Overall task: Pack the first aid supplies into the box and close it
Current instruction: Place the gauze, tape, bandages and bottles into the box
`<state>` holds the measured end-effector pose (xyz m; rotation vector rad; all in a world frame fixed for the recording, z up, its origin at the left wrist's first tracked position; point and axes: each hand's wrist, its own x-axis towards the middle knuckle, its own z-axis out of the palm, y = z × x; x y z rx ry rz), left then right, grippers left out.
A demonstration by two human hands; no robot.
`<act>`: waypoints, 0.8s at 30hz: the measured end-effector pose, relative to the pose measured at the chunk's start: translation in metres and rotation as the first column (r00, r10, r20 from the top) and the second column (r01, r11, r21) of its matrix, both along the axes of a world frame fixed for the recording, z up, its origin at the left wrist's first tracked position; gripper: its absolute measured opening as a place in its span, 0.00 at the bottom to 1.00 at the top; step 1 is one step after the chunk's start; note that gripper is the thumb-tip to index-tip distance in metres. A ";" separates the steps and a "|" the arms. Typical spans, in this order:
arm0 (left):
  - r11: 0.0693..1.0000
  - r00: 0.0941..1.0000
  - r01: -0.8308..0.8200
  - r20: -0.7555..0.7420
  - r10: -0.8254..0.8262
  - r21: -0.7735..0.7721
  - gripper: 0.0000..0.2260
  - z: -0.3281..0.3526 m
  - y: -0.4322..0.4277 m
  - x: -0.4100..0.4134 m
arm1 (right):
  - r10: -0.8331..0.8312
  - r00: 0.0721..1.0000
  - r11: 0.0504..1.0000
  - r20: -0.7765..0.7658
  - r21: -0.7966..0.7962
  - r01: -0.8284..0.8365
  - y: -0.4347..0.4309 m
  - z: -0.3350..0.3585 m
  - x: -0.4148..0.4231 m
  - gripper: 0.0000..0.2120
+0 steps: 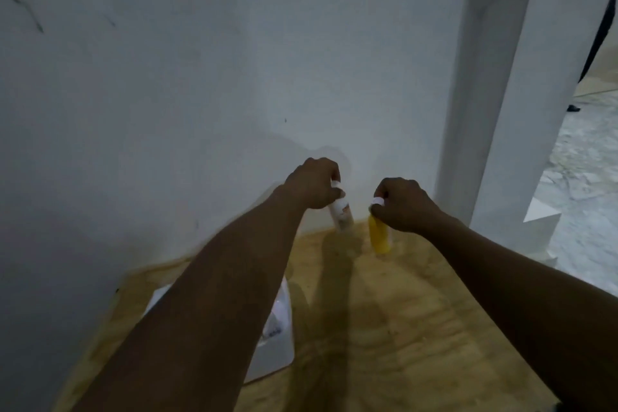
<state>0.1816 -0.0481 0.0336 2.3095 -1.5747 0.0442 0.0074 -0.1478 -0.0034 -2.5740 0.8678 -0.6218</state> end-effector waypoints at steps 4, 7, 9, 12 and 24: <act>0.997 0.997 -0.076 -0.027 0.075 -0.013 0.13 0.037 0.058 0.020 | 0.088 0.993 0.996 0.081 -0.013 -0.088 0.042 0.029 0.015 0.10; 0.990 0.987 -0.141 -0.080 0.139 -0.013 0.12 0.054 0.100 0.032 | 0.161 0.971 0.987 0.178 -0.013 -0.161 0.078 0.049 0.026 0.10; 0.984 0.978 -0.176 -0.118 0.173 -0.013 0.12 0.060 0.126 0.037 | 0.207 0.950 0.977 0.233 -0.006 -0.211 0.103 0.060 0.033 0.09; 0.978 0.963 -0.210 -0.169 0.210 0.018 0.11 0.060 0.159 0.040 | 0.270 0.927 0.959 0.261 0.008 -0.282 0.138 0.068 0.040 0.09; 0.985 0.946 -0.173 -0.276 0.171 0.017 0.13 0.043 0.202 0.025 | 0.373 0.928 0.926 -0.004 0.059 -0.372 0.195 0.031 0.037 0.08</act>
